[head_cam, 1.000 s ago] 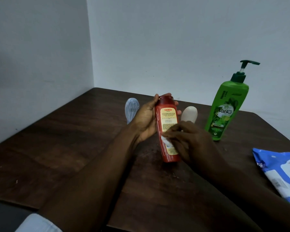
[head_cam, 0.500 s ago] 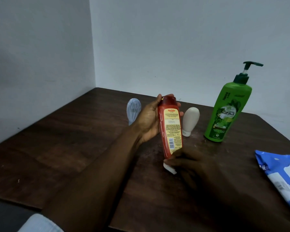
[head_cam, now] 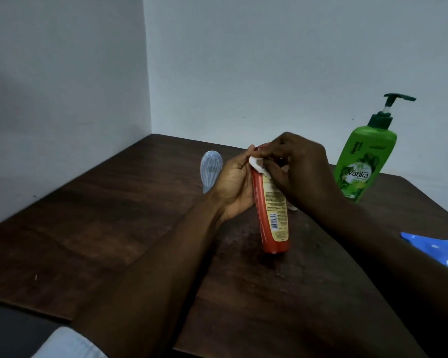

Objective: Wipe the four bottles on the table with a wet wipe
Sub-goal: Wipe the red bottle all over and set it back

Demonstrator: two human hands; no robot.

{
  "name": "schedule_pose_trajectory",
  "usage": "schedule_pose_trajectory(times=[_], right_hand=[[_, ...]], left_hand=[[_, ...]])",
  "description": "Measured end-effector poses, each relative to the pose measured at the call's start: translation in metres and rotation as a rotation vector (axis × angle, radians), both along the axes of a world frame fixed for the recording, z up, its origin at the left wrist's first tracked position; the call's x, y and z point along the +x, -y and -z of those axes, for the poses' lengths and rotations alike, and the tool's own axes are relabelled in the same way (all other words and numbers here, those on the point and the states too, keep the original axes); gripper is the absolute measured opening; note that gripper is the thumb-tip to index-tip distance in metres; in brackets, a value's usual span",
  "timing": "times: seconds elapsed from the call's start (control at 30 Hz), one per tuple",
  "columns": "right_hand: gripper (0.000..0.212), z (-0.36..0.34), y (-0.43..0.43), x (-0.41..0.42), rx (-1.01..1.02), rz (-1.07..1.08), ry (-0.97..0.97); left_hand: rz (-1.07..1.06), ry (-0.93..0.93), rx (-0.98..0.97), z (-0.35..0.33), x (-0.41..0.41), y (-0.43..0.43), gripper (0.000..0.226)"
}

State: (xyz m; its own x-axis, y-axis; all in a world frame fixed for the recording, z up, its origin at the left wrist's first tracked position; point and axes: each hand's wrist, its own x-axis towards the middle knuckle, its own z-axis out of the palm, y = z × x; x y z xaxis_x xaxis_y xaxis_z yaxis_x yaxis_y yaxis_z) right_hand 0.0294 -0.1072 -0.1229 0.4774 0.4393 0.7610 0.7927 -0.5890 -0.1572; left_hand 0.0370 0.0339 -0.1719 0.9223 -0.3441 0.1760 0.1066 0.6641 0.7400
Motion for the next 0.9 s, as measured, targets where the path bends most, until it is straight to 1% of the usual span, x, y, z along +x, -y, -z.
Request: schedule_pose_trajectory(times=[0.13, 0.33, 0.4, 0.5, 0.57, 0.67, 0.8, 0.9], right_hand=[[0.015, -0.003, -0.002, 0.005, -0.01, -0.011, 0.035], [0.017, 0.01, 0.004, -0.004, -0.086, -0.068, 0.027], [0.016, 0.016, 0.006, -0.013, -0.136, -0.116, 0.028], [0.014, 0.027, 0.015, -0.026, -0.275, -0.139, 0.013], [0.02, 0.035, 0.023, -0.035, -0.362, -0.11, -0.04], [0.031, 0.048, 0.032, -0.048, -0.431, -0.087, -0.079], [0.032, 0.063, 0.042, -0.057, -0.487, -0.091, -0.012], [0.044, 0.075, 0.047, -0.06, -0.525, -0.098, 0.018]], left_hand=[[-0.006, 0.015, -0.027, 0.0, 0.001, 0.001, 0.052], [-0.056, -0.035, -0.009, 0.002, 0.002, 0.003, 0.037], [-0.087, -0.021, 0.0, 0.001, 0.003, 0.002, 0.036], [-0.109, 0.0, 0.007, 0.001, 0.003, 0.001, 0.037], [-0.107, 0.0, 0.001, 0.002, 0.005, 0.001, 0.039], [-0.106, -0.01, 0.007, 0.002, 0.006, 0.001, 0.039], [-0.106, 0.003, 0.038, 0.004, 0.006, 0.0, 0.038], [-0.108, 0.015, 0.053, 0.005, 0.007, -0.001, 0.037]])
